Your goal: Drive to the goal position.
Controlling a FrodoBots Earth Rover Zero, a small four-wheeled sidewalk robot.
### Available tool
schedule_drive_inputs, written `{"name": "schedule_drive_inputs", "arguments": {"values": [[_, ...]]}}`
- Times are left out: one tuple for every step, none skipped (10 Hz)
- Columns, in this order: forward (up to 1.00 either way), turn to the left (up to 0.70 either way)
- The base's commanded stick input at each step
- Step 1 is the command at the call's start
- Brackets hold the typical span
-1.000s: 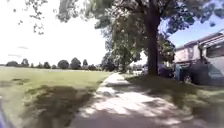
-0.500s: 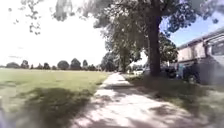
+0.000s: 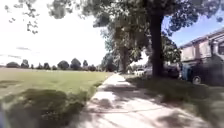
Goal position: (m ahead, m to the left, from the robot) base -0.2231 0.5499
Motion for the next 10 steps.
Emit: {"name": "schedule_drive_inputs", "arguments": {"values": [[0.70, 0.00], [0.70, 0.00], [0.70, 0.00], [0.70, 0.00], [0.65, 0.00], [0.00, 0.00], [0.00, 0.00], [0.00, 0.00], [0.00, 0.00], [0.00, 0.00]]}}
